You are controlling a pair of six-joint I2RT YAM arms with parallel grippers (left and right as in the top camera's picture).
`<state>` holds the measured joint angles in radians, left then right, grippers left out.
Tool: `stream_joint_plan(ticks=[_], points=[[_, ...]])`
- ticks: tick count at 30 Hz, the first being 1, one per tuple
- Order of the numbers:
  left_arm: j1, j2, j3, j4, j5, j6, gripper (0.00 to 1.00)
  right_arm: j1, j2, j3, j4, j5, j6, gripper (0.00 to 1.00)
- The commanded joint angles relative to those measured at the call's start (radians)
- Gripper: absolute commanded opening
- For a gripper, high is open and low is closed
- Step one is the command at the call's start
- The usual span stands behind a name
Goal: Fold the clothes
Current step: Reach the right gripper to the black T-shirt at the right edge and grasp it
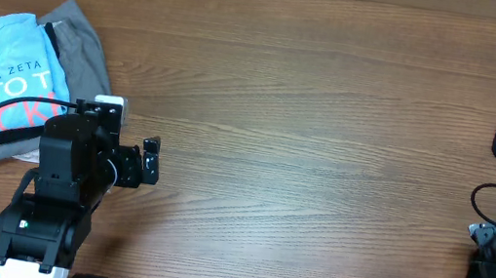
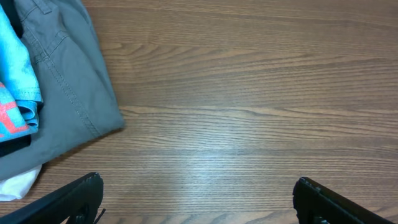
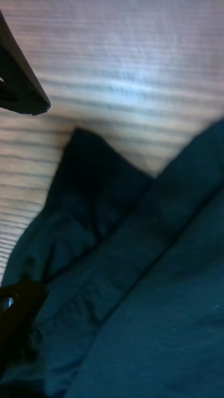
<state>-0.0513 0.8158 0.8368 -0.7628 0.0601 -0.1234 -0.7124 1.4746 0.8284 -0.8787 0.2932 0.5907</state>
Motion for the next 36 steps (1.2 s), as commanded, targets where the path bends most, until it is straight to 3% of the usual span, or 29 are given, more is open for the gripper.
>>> stream_joint_plan(ticks=[1,12,15,21,26,30,36], points=[[0.006,-0.005,0.023,0.005,0.010,0.019,1.00,-0.024,0.036,-0.005,0.019,0.000,0.024,0.88],[0.006,-0.005,0.023,0.005,0.010,0.019,1.00,-0.029,0.104,-0.006,0.085,-0.059,0.034,0.88],[0.006,-0.005,0.023,0.005,0.010,0.019,1.00,-0.029,0.106,-0.006,0.084,-0.059,0.034,0.84],[0.006,-0.005,0.023,0.005,0.011,0.019,1.00,-0.029,0.106,-0.007,0.083,-0.059,0.034,0.61],[0.006,-0.005,0.023,0.005,0.010,0.019,1.00,-0.029,0.106,-0.007,0.077,-0.060,0.034,0.15],[0.006,-0.005,0.023,0.005,0.011,0.019,1.00,-0.029,0.106,-0.007,0.073,-0.060,0.035,0.04],[0.006,-0.005,0.023,0.008,0.011,0.019,1.00,-0.027,0.106,-0.006,0.077,-0.190,-0.026,0.04]])
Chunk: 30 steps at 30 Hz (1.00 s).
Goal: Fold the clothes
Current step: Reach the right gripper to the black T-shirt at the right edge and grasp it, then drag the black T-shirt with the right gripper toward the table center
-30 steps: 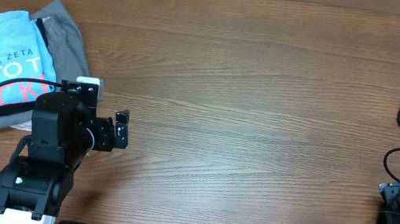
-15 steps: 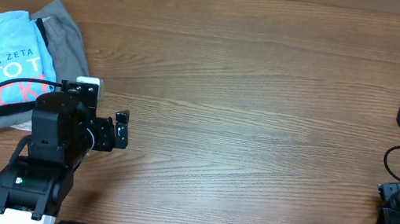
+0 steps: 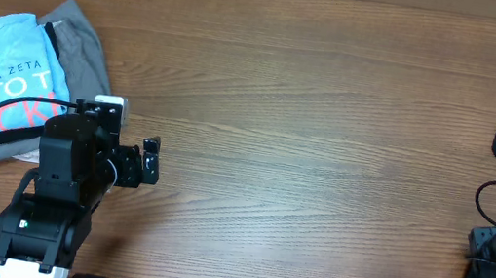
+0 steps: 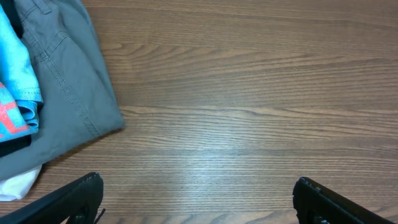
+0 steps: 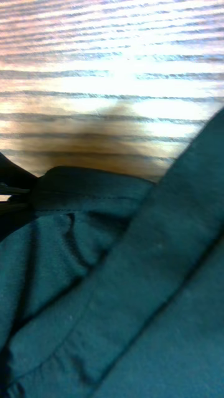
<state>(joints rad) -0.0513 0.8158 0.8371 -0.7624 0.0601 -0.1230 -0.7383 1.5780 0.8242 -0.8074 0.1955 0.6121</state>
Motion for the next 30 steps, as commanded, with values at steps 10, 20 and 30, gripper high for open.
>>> stream_joint_plan(ticks=[10,20,30], points=[[0.006,-0.005,0.023,0.027,0.011,0.019,1.00,0.326,0.001,0.005,0.016,-0.475,-0.272,0.04],[0.006,-0.005,0.023,0.033,0.011,0.019,1.00,0.883,0.001,0.098,0.428,-0.601,-0.138,0.04],[0.005,-0.005,0.023,0.054,0.012,0.018,1.00,1.069,0.001,0.116,0.758,-0.544,-0.114,0.35]])
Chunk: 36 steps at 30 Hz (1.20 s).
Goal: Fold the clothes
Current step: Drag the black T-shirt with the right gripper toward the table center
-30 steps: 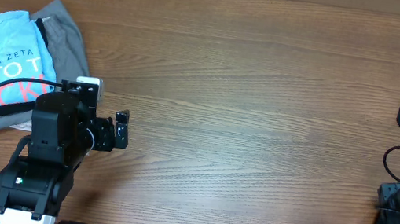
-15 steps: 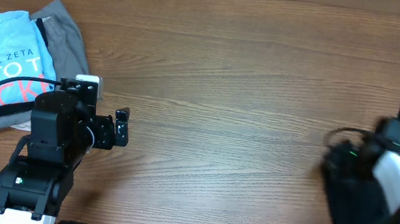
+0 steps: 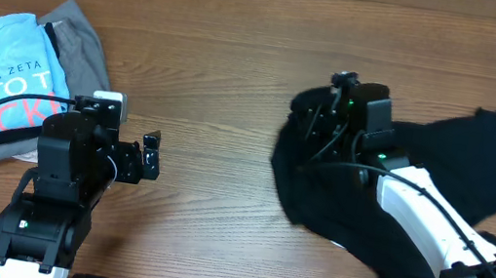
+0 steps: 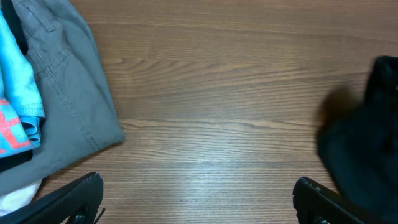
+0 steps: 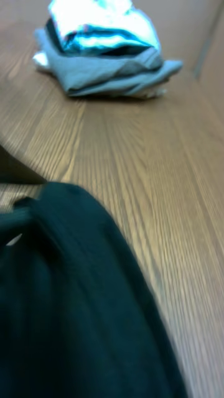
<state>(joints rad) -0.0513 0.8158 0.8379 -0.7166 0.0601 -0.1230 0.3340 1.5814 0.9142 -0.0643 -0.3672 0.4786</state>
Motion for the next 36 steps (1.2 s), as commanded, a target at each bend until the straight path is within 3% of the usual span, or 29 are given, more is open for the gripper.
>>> stream_joint_plan(ticks=[1,6,7,10,12,15,22,26,30,36], points=[[0.005,-0.005,0.022,0.011,0.013,0.018,1.00,-0.013,-0.003,0.031,0.006,0.021,0.019,0.41],[0.005,-0.005,0.022,0.015,0.019,0.018,1.00,-0.120,-0.050,0.067,-0.114,0.030,0.019,0.85],[0.005,-0.005,0.022,0.018,0.019,0.014,1.00,-0.151,-0.065,0.077,-0.156,0.044,0.019,1.00],[0.005,0.000,0.022,0.044,0.061,0.000,1.00,-0.259,-0.119,0.109,-0.311,0.126,0.019,1.00],[0.005,0.021,0.022,0.075,0.108,-0.001,0.94,-0.334,-0.156,0.126,-0.415,0.178,0.018,1.00],[-0.015,0.085,0.022,0.118,0.148,-0.006,0.92,-0.455,-0.212,0.133,-0.562,0.203,-0.022,1.00],[-0.179,0.328,0.023,0.246,0.155,-0.069,0.95,-0.687,-0.271,0.133,-0.819,0.204,-0.042,1.00],[-0.276,0.494,0.023,0.357,0.163,-0.183,0.97,-0.781,-0.270,0.133,-0.916,0.275,-0.041,1.00],[-0.334,0.653,0.023,0.499,0.307,-0.304,0.95,-0.852,-0.270,0.133,-0.949,0.288,-0.042,1.00],[-0.407,0.845,0.023,0.689,0.360,-0.454,0.91,-0.874,-0.270,0.133,-0.963,0.286,-0.131,1.00]])
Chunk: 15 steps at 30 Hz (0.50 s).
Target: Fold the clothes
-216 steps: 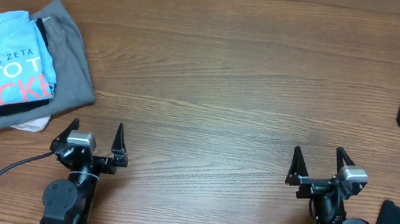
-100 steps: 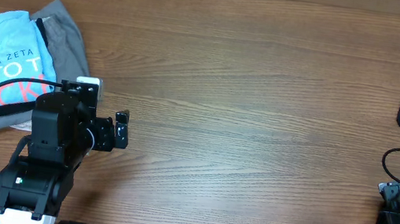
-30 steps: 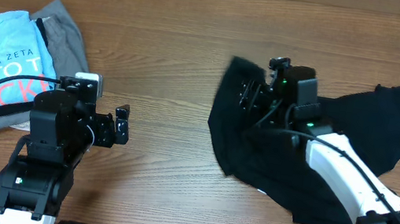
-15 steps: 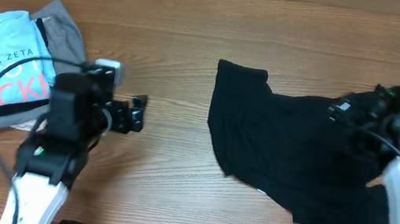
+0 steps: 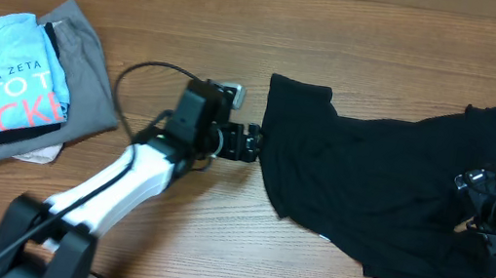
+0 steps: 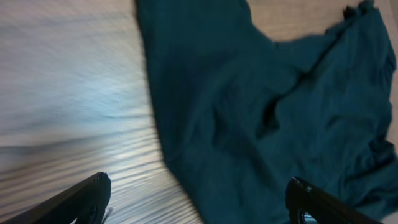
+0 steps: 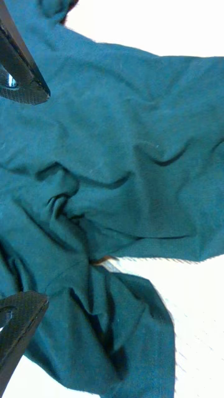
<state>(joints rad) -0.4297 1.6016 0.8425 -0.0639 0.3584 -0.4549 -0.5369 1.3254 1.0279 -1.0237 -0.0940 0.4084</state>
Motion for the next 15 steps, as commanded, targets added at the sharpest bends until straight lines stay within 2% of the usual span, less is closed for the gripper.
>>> stream_joint_plan(ticks=[1,9,11,15], points=[[-0.038,0.084,0.018,0.056,0.061,-0.141,0.91,-0.003,-0.014,0.019,-0.006,0.013,-0.073,1.00],[-0.082,0.214,0.018,0.154,0.058,-0.216,0.89,-0.003,-0.014,0.019,-0.015,0.015,-0.077,1.00],[-0.094,0.241,0.018,0.183,0.058,-0.254,0.85,-0.003,-0.014,0.019,-0.015,0.015,-0.077,1.00],[-0.102,0.261,0.018,0.216,0.048,-0.259,0.59,-0.003,-0.014,0.019,-0.023,0.015,-0.077,1.00]])
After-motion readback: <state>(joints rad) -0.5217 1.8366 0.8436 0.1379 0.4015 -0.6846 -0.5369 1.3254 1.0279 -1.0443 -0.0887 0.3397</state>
